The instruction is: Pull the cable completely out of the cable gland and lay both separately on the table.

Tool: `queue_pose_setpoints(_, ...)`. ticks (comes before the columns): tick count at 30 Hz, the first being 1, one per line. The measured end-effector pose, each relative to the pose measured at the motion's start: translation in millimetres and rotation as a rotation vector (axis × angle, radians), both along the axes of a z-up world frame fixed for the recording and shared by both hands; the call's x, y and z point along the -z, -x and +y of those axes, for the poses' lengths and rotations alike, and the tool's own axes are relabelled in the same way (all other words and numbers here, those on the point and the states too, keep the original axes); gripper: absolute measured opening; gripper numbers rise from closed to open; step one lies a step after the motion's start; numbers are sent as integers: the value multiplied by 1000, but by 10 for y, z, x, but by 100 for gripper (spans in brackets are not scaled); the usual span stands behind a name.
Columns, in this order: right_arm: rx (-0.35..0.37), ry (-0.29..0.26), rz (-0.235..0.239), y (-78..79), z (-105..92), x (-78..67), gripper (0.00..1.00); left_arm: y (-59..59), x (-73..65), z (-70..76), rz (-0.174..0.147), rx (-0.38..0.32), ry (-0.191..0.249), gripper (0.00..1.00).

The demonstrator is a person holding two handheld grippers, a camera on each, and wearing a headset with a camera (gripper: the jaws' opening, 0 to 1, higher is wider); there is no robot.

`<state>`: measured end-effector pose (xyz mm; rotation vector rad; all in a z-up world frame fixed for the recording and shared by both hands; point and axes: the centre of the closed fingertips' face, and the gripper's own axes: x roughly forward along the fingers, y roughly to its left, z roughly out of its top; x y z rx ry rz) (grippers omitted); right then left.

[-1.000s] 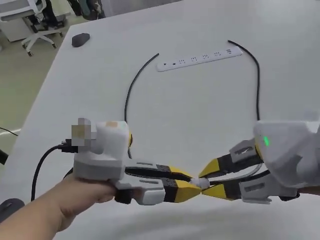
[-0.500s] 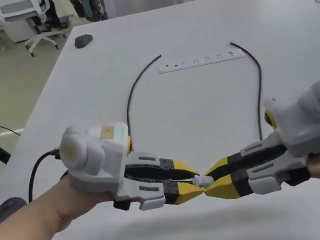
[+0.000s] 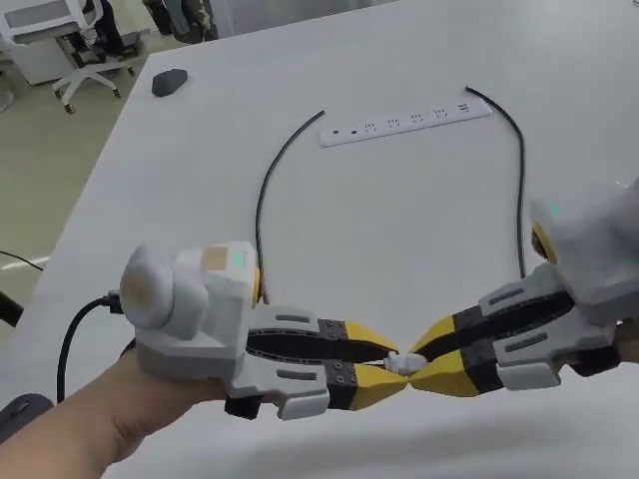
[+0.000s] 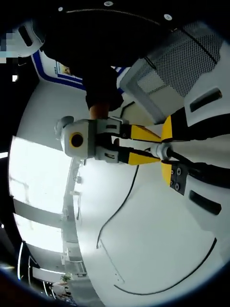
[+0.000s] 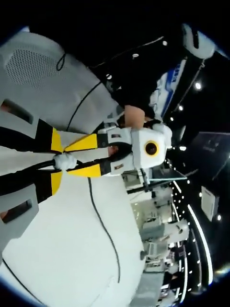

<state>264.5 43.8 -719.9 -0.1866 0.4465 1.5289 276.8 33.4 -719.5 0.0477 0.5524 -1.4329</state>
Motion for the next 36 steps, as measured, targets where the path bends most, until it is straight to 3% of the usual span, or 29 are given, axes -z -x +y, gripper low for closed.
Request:
queue_pose_setpoints(1,1,11,-5,8,-2,15,7,-4,9,1,12,-5,-4,15)
queue_pose_setpoints(2,-10,23,-22,20,-2,37,7,18,35,1,78,-26,-12,15)
queue_pose_setpoints(4,-27,40,-118,3,0,59,7,-11,67,4,109,-48,-18,15)
queue_pose_setpoints(8,-48,70,-226,-4,15,85,7,-32,101,16,196,-96,-23,15)
queue_pose_setpoints(11,-38,93,-248,-28,27,117,7,-44,107,16,159,-87,-21,15)
queue_pose_setpoints(12,-35,96,-231,-31,23,120,7,-28,113,14,155,-80,-24,15)
queue_pose_setpoints(13,-11,109,-172,-36,0,148,8,-22,120,13,145,-76,-26,15)
queue_pose_setpoints(14,6,112,-147,-49,-7,153,8,-19,118,3,130,-72,-25,15)
queue_pose_setpoints(16,44,179,-91,-91,-86,248,12,-29,118,10,109,-67,-27,15)
queue_pose_setpoints(17,36,175,-108,-99,-91,256,13,-41,121,16,97,-69,-29,15)
queue_pose_setpoints(21,41,177,-105,-81,-133,252,1,-46,116,21,75,-57,-27,15)
queue_pose_setpoints(25,44,185,-104,-85,-141,268,0,-49,128,9,36,-43,-31,15)
queue_pose_setpoints(28,53,202,-93,-79,-169,307,0,-50,152,20,16,-37,-43,15)
queue_pose_setpoints(30,91,204,-41,-104,-219,326,0,-55,152,33,2,-39,-47,15)
queue_pose_setpoints(32,106,195,-28,-128,-270,314,0,-78,132,51,11,-55,-37,15)
queue_pose_setpoints(36,144,210,-27,-182,-412,329,0,-122,106,80,-6,-69,-34,15)
